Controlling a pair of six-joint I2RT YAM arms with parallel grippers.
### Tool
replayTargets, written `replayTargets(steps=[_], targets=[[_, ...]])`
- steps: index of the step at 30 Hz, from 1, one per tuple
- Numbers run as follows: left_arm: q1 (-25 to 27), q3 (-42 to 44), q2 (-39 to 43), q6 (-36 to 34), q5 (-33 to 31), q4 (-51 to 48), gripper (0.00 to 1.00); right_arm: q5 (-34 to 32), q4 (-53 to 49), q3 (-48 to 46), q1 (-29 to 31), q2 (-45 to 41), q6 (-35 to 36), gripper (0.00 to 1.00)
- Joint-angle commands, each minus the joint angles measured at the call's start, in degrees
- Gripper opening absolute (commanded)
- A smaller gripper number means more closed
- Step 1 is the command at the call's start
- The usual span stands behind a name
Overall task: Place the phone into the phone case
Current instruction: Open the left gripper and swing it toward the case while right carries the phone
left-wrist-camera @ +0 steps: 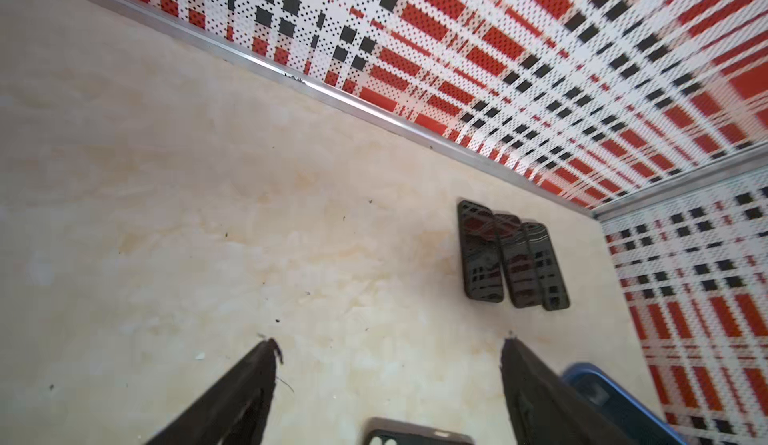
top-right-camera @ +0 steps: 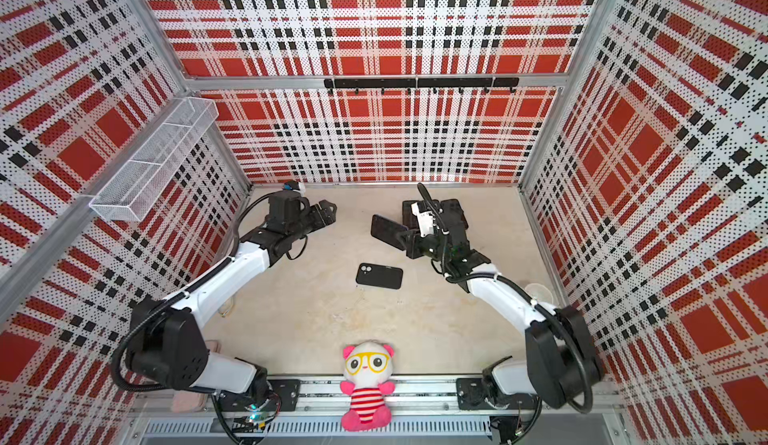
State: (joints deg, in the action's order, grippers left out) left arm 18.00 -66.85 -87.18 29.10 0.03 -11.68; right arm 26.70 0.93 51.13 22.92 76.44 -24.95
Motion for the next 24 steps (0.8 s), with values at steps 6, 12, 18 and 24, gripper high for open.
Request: replayTargets(steps=[6,12,18,24], targets=[[1.31,-7.7,-10.1,-13.98,6.84,-9.4,0.82,8.32,-31.41,9.19,-8.94,-3.28,4.37,0.0],[1.34,-7.26,-16.01,-17.1,16.46,-14.11,0.77,17.05,-41.73,10.97,-14.62,1.01,6.14,0.0],[1.44,-5.89,-19.76,-17.7,21.46,-16.33,0.65,21.96,-42.13,11.61,-14.73,7.13,6.19,0.0],[1.81,-4.61,-21.0,-17.5,24.64,-15.24,0.65,24.88,-38.14,12.6,-12.52,14.22,3.72,0.0]])
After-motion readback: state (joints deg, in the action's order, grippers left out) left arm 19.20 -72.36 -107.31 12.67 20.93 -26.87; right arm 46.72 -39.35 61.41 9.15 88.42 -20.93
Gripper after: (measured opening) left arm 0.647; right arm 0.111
